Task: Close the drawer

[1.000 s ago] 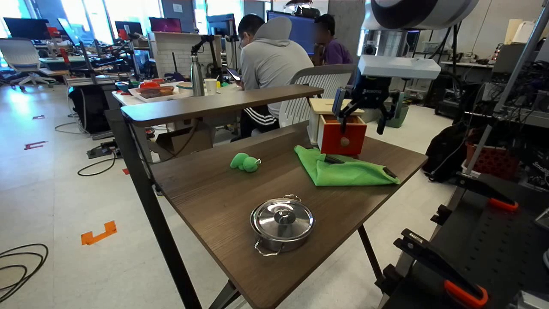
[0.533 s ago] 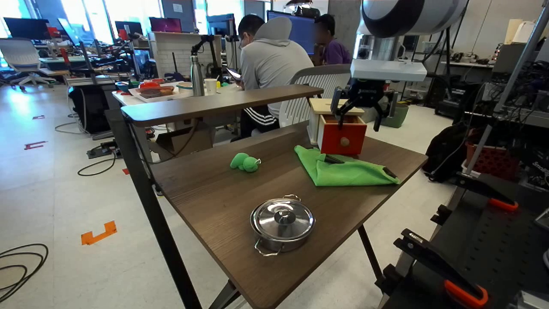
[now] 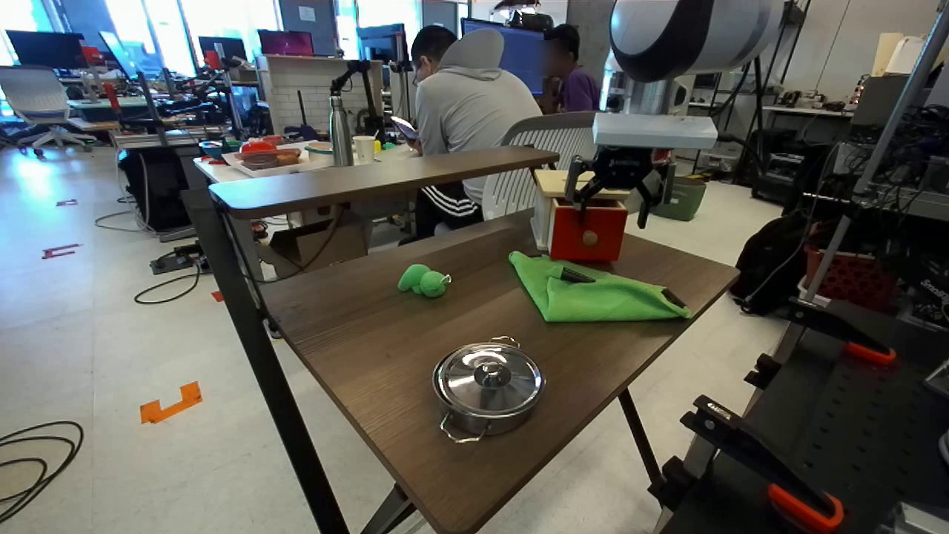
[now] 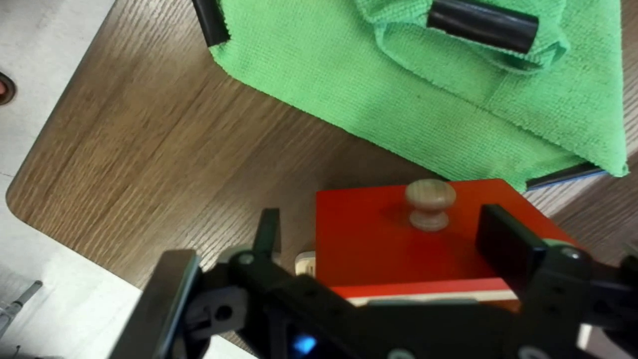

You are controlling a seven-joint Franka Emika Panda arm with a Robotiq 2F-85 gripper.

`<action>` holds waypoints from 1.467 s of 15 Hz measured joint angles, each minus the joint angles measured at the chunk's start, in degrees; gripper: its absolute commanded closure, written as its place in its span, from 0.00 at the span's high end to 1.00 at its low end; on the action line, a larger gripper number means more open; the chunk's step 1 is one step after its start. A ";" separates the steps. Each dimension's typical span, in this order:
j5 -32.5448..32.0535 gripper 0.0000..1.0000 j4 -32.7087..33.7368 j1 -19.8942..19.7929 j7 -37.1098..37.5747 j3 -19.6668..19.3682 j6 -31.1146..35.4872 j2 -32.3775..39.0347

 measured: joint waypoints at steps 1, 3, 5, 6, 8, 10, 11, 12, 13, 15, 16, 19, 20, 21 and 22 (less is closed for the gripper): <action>-0.08 1.00 0.50 0.25 0.00 -0.25 0.00 0.44; -0.14 1.00 1.48 0.71 0.00 -0.84 -0.01 1.26; -0.26 1.00 2.50 1.06 0.00 -1.53 -0.01 1.94; -0.29 1.00 3.08 1.19 0.01 -1.89 -0.02 2.31; -0.35 1.00 4.15 1.36 0.14 -2.59 -0.02 2.91; -0.44 1.00 5.13 1.50 0.46 -3.29 -0.01 3.40; -0.47 1.00 5.54 1.57 0.67 -3.58 -0.02 3.61; -0.69 1.00 5.94 1.64 1.01 -3.89 -0.01 3.82; -1.03 1.00 6.26 1.78 1.57 -4.24 -0.01 3.99; -1.74 1.00 6.57 2.27 2.73 -4.88 -0.01 4.15; -2.26 1.00 6.57 2.57 3.43 -5.09 -0.01 4.17; -3.51 1.00 6.56 3.08 4.88 -5.39 -0.01 4.22; -3.98 1.00 6.55 3.13 4.97 -5.40 -0.10 4.22; -4.56 1.00 6.54 3.18 4.97 -5.40 -0.29 4.20; -5.20 1.00 6.51 3.28 4.92 -5.40 -0.75 4.08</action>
